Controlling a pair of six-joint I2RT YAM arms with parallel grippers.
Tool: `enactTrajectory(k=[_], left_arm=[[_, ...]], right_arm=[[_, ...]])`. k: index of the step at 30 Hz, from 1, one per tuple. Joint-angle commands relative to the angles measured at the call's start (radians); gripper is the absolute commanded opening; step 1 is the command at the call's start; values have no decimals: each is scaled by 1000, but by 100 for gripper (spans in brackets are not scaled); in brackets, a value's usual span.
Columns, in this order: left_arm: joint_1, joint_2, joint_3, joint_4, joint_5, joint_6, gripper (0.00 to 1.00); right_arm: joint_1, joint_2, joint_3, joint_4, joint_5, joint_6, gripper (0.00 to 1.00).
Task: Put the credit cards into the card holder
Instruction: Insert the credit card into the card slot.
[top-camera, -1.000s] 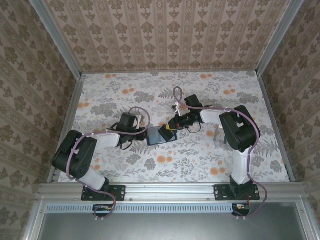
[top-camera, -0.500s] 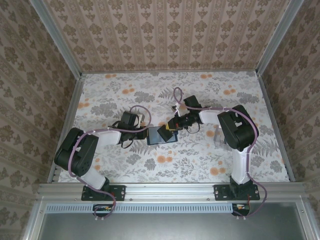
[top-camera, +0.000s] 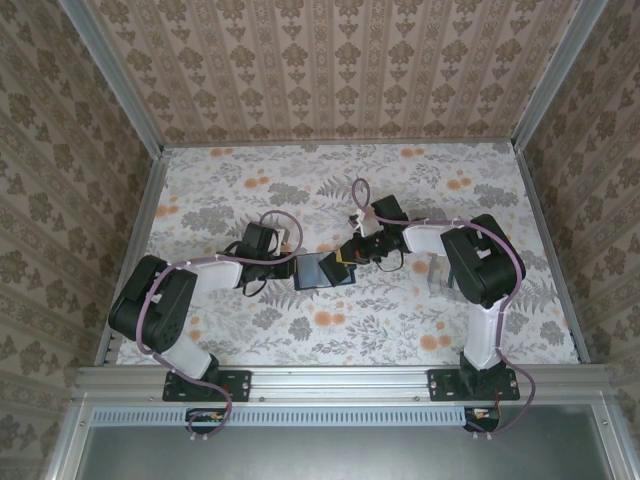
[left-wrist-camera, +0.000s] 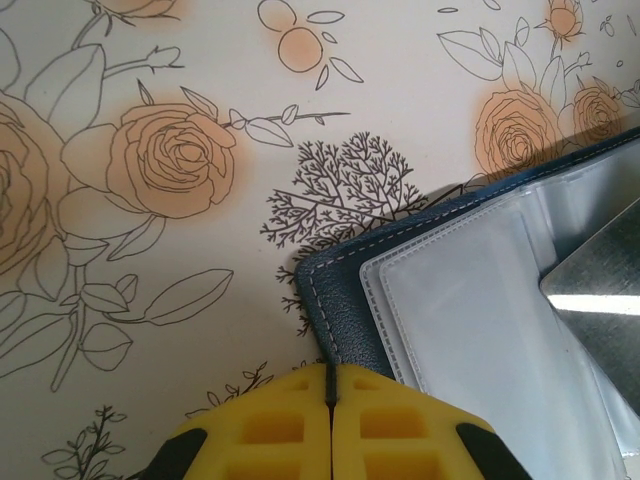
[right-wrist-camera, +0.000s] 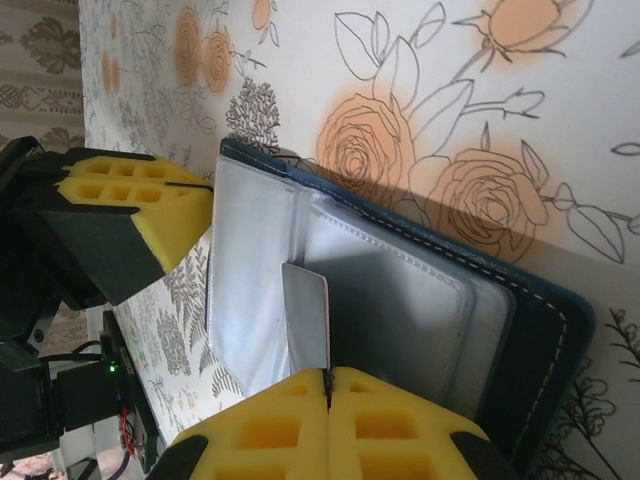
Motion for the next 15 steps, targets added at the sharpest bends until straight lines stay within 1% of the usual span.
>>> enactTrajectory(k=[1,6,10,15], left_arm=[[4,-8,5,-73,-31,-10,6],[10,5,13,-79,-21,-14,6],[10,8,16,-86,-17,-14,7],[14,24,25,-85,-7,-14,7]], right_arm=[[6,-23,-31,30,35,19,0],[7,-38,-47,65,65,39,0],[8,-36,-73,137,55,70,0],[9,-40,-103,195,82,94,0]])
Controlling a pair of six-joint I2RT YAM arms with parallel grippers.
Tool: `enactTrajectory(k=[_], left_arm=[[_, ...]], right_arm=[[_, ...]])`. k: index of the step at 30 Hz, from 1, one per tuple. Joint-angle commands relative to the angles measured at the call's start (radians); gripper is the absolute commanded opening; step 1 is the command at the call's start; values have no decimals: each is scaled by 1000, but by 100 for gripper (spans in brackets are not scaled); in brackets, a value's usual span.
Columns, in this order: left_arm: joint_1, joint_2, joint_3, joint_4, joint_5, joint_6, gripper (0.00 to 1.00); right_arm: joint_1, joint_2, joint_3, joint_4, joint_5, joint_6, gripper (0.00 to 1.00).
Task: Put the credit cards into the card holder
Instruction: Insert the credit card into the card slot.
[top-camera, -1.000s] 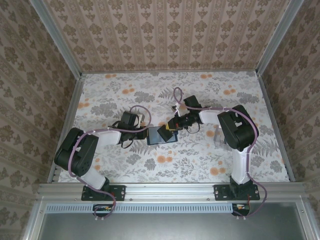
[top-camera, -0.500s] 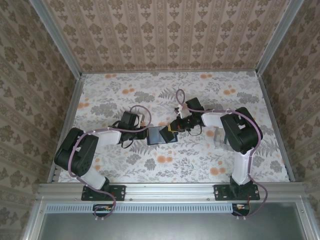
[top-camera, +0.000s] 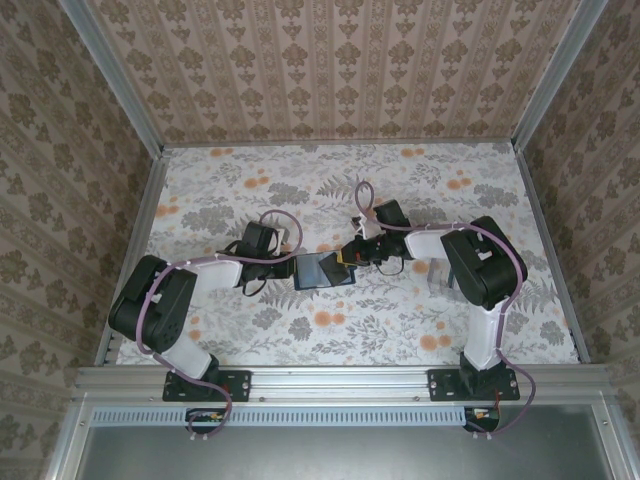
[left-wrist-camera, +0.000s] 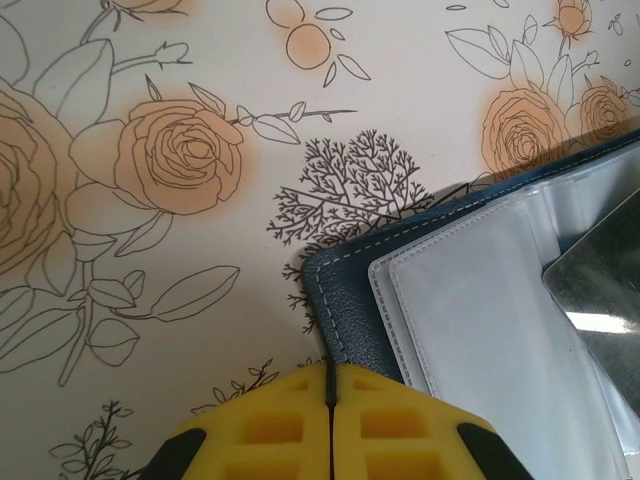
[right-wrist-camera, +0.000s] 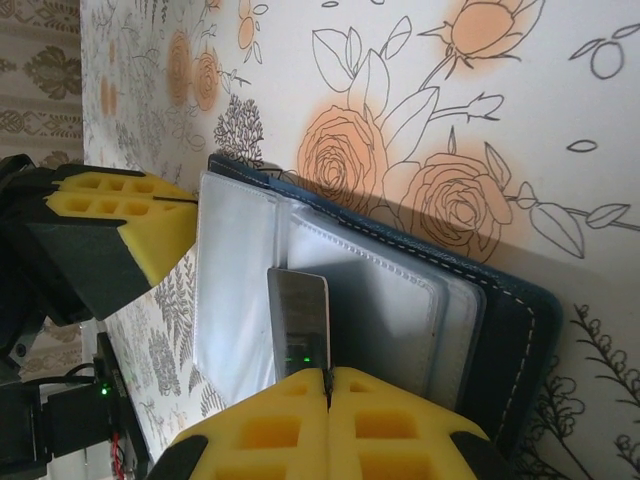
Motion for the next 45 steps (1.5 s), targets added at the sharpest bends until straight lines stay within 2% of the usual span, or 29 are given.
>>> enactTrajectory(k=[1,18,28,45], left_arm=[[13,25,17,-68,-5,-10,8],[24,45,17,-67,20,-32,10],[59,59,21,-70,26,-45,10],[67,68,21,-66,48,-50,10]], right_arm=[[6,-26,-24,48,54,27,0],[68,-81,-50,37,214,82,0],[61,-99,-69,74,199,91,0],[74,-129,-132,138,252,147,0]])
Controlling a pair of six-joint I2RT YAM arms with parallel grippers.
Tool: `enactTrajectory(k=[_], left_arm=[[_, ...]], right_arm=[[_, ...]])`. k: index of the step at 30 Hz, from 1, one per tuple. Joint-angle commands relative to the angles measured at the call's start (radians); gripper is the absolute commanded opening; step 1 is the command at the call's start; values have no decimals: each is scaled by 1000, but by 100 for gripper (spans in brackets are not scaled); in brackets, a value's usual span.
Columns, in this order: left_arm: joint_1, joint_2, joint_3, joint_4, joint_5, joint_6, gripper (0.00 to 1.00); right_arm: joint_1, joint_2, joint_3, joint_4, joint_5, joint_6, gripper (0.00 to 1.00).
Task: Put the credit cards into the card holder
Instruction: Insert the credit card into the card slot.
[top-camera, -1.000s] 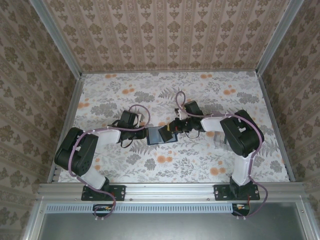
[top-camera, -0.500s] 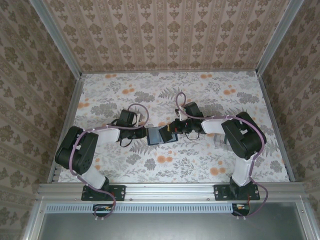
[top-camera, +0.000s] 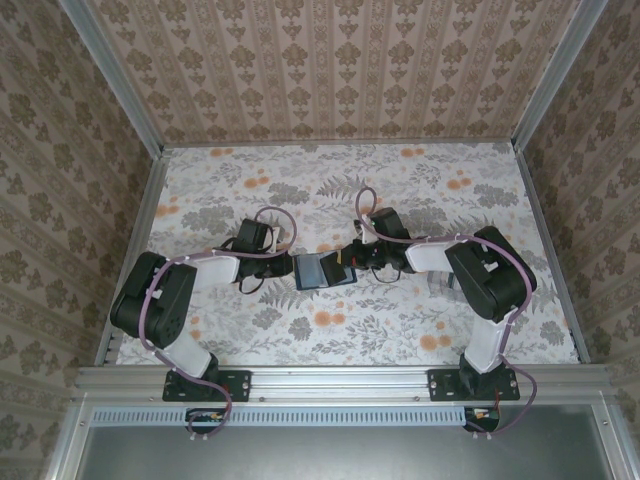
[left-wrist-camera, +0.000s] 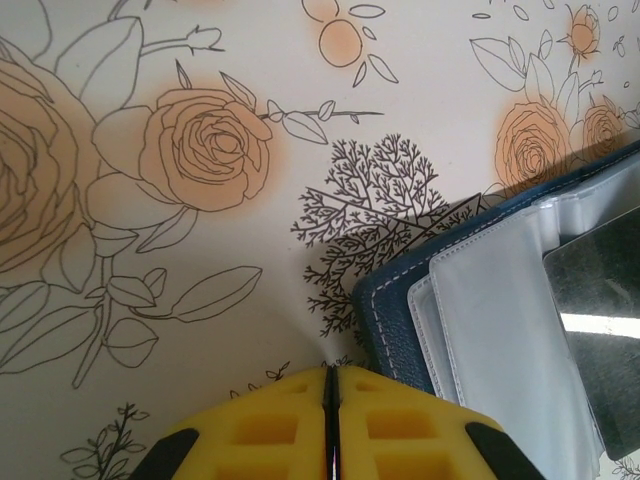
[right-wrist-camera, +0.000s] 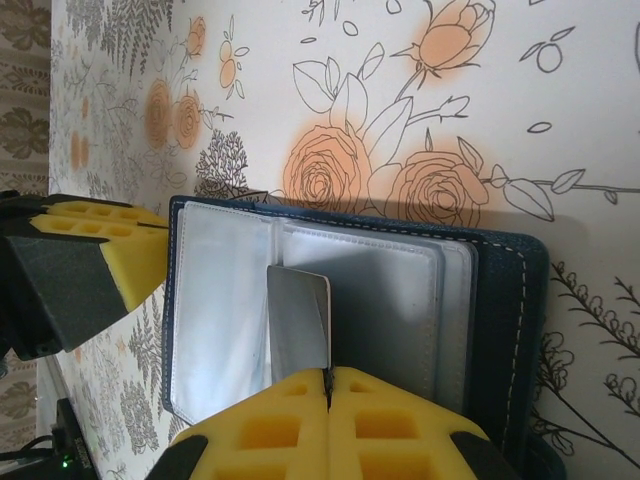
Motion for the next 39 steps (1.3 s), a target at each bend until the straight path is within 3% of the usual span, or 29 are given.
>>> enactTrajectory(k=[1,21,39], left_arm=[[14,40,1,-48,-39,-9,10],[14,57,9,-49,-21,-13,10],[17,77,19,-54,-6,-18,10]], right_arm=[[15,-34,-16,1,62,24,0],[85,47,50,25,53,91,0],[117,104,-19,281,103,292,0]])
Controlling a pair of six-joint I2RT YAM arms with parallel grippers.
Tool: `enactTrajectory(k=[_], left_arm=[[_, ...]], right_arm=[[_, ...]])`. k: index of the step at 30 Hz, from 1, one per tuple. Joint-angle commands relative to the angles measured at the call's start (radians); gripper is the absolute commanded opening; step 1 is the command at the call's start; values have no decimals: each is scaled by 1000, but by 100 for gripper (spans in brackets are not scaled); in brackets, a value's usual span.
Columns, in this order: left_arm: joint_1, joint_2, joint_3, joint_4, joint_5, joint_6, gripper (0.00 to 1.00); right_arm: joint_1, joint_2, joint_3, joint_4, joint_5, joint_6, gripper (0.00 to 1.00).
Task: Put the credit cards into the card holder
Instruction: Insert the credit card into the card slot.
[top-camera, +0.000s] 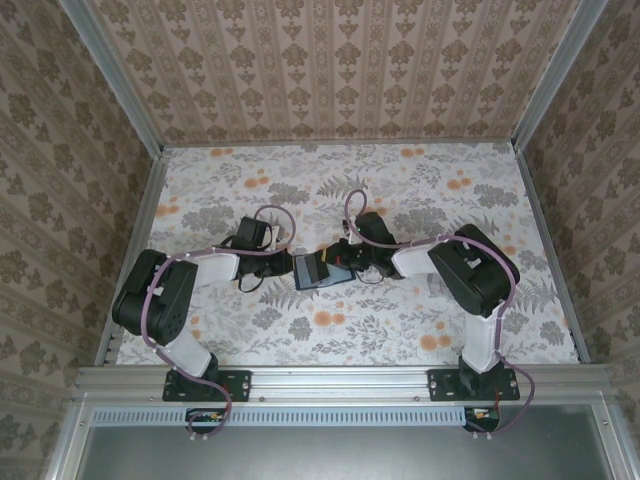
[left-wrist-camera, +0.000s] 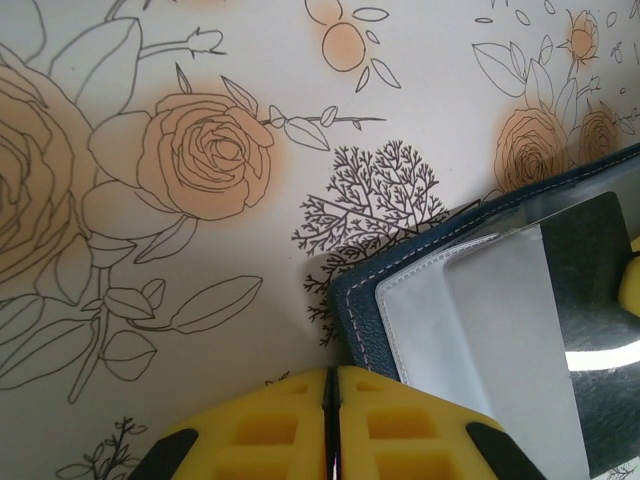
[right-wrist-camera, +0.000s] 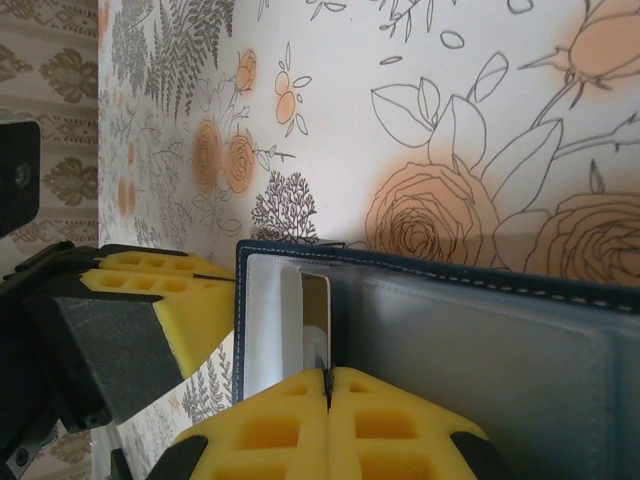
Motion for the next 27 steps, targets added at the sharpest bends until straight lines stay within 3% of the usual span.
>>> enactTrajectory(k=[1,12,20,27], left_arm=[[5,60,2,-40,-36,-13,10],[6,67,-13,-8,0,-40,10],[9,110,-27,62,62,-99,8],[18,131,-46,106,75,-136,7]], right_arm=[[24,18,-49,89,50,85,0],[84,57,-85,201,108,215,0],[158,11,-72,82,276,228,0],[170,8,-62,78,282,236,11]])
